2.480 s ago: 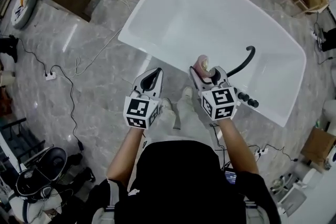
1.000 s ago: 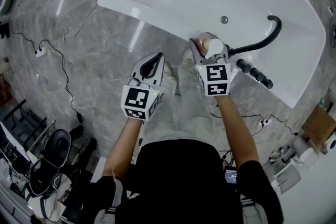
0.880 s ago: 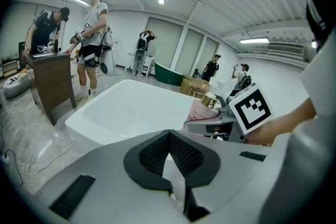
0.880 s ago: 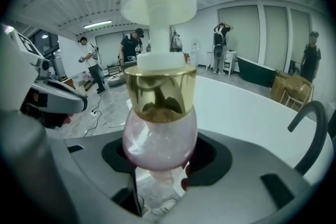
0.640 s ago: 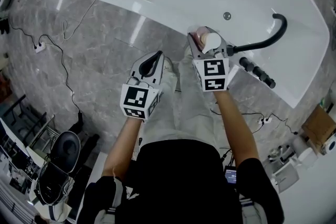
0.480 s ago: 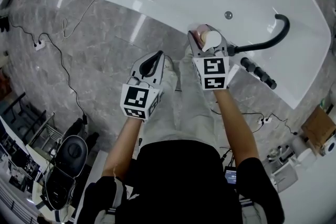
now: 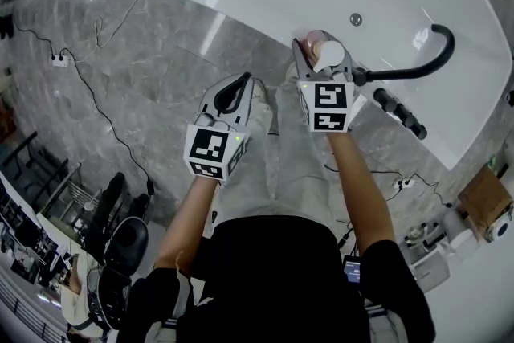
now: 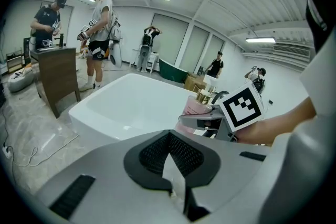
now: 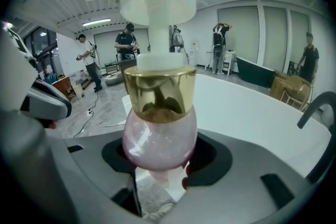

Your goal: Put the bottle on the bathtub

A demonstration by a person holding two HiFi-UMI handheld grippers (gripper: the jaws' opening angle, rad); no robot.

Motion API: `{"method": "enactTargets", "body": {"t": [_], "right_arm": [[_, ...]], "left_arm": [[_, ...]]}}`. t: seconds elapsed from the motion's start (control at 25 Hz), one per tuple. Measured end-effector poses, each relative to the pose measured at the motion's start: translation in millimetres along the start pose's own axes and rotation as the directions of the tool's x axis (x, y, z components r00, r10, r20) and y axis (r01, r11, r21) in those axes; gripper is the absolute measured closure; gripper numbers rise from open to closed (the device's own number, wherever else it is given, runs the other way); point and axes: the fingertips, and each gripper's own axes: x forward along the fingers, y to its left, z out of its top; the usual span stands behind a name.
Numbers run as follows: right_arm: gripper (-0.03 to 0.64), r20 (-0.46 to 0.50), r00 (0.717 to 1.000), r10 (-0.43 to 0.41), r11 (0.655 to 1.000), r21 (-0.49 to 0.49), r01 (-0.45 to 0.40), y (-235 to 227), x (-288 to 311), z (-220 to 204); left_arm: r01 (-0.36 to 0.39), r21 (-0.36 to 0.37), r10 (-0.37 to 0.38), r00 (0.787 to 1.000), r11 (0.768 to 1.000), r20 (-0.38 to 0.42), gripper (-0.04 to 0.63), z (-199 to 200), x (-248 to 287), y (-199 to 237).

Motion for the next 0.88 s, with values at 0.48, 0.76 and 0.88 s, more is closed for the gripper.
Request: {"method": "enactTargets", "body": {"t": [0.48,0.76,0.88], "right_arm": [[0.38,0.017,1.0,-0.017,0.999,-0.039,0.017,2.9,16.5,-9.9],[0.38,0.031,0.999,-0.013,0.999,-0.045,0.015,1.5,19.4,-12.5],[0.379,0.034,0.999,-0.018,0.999,-0.046,0.02,3.7,19.7,-11.3]], "left_arm": [[-0.005,-0.007,0.005,1.0,1.0,-0.013,0.583,-13.2,4.0,6.2],[-0.009,-0.016,0.008,1.0,1.0,-0.014,0.583,-17.3,5.7,7.9],[-0.009,-0.015,0.009,1.0,1.0,-0.013,0.583,-15.1,5.1,8.9]]}}
